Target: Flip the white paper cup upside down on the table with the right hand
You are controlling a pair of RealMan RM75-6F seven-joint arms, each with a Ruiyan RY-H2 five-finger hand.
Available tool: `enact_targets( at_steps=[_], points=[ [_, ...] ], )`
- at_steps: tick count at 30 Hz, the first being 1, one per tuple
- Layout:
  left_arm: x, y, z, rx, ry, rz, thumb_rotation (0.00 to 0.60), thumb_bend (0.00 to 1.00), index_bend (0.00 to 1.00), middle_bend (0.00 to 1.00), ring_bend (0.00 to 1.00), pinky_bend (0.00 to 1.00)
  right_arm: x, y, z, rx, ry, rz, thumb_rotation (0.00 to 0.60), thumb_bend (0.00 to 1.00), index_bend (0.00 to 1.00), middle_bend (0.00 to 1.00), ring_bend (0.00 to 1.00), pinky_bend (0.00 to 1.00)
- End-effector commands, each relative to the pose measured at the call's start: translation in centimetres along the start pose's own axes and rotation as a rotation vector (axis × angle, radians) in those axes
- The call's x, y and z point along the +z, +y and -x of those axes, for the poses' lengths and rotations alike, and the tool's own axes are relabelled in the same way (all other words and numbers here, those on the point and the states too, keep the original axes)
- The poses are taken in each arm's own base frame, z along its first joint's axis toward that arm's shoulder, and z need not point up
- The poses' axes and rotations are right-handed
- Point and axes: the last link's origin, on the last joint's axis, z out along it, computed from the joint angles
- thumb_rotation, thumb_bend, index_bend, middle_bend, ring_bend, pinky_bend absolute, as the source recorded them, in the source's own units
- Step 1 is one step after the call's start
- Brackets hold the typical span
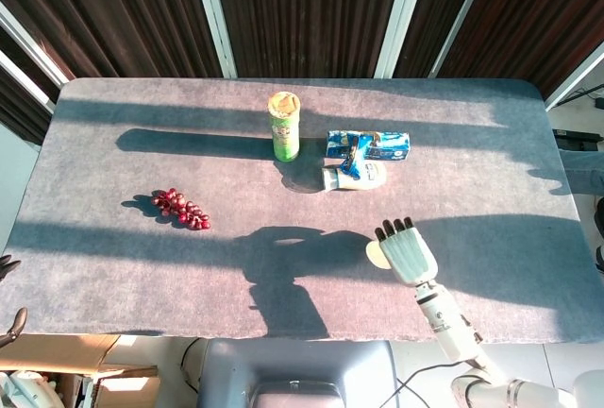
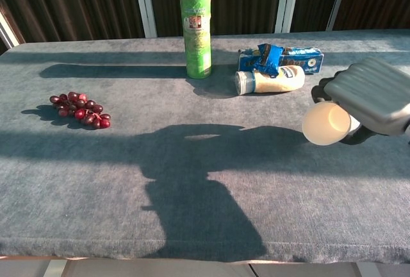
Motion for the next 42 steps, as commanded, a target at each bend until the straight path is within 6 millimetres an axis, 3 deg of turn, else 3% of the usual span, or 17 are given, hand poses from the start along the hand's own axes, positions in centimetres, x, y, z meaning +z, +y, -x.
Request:
enact_targets(
  at_steps=[1, 7, 10, 15, 20, 29, 34, 42],
  points=[
    [0.0, -0.1, 0.0, 0.001, 0.000, -0.003, 0.600, 0.43, 0.17, 0.10, 0.02, 0.21, -0.2, 0.2, 0.4, -0.008, -0.117, 0.014, 0.600, 0.35, 0.68, 0.54, 0.52, 0.61],
    [0.0, -0.2, 0.1, -0.001, -0.005, -0.008, 0.600, 0.43, 0.17, 0.10, 0.02, 0.21, -0.2, 0.2, 1.7, 0.090, -0.199, 0.015, 0.600, 0.34, 0.55, 0.52, 0.43, 0.56],
    [0.0, -0.3, 0.1, -0.001, -0.008, -0.010, 0.600, 0.43, 0.17, 0.10, 0.02, 0.21, -0.2, 0.3, 2.0, 0.142, -0.211, 0.016, 0.600, 0.34, 0.45, 0.44, 0.35, 0.52],
    [0.0, -0.3, 0.2, -0.003, -0.009, -0.012, 0.600, 0.43, 0.17, 0.10, 0.02, 0.21, -0.2, 0.7, 2.1, 0.241, -0.199, 0.006, 0.600, 0.34, 0.24, 0.26, 0.19, 0.31],
    [0.0, -0.3, 0.2, -0.003, -0.008, -0.010, 0.600, 0.43, 0.17, 0.10, 0.02, 0.21, -0.7, 1.7, 1.7, 0.387, -0.175, 0.015, 0.600, 0.34, 0.13, 0.16, 0.11, 0.27],
    [0.0, -0.1, 0.1, -0.003, -0.007, -0.002, 0.600, 0.43, 0.17, 0.10, 0.02, 0.21, -1.4, 6.0, 2.6, 0.489, -0.129, 0.138, 0.600, 0.33, 0.13, 0.16, 0.11, 0.27],
    [0.1, 0.2, 0.3, 0.000, -0.010, 0.006, 0.600, 0.43, 0.17, 0.10, 0.02, 0.21, -0.7, 8.2, 3.3, 0.517, -0.112, 0.214, 0.600, 0.33, 0.18, 0.17, 0.11, 0.27],
    [0.2, 0.6, 0.6, 0.006, -0.020, 0.015, 0.600, 0.43, 0.17, 0.10, 0.02, 0.21, 2.4, 8.2, 4.2, 0.573, -0.169, 0.204, 0.600, 0.33, 0.32, 0.26, 0.20, 0.30]
  ],
)
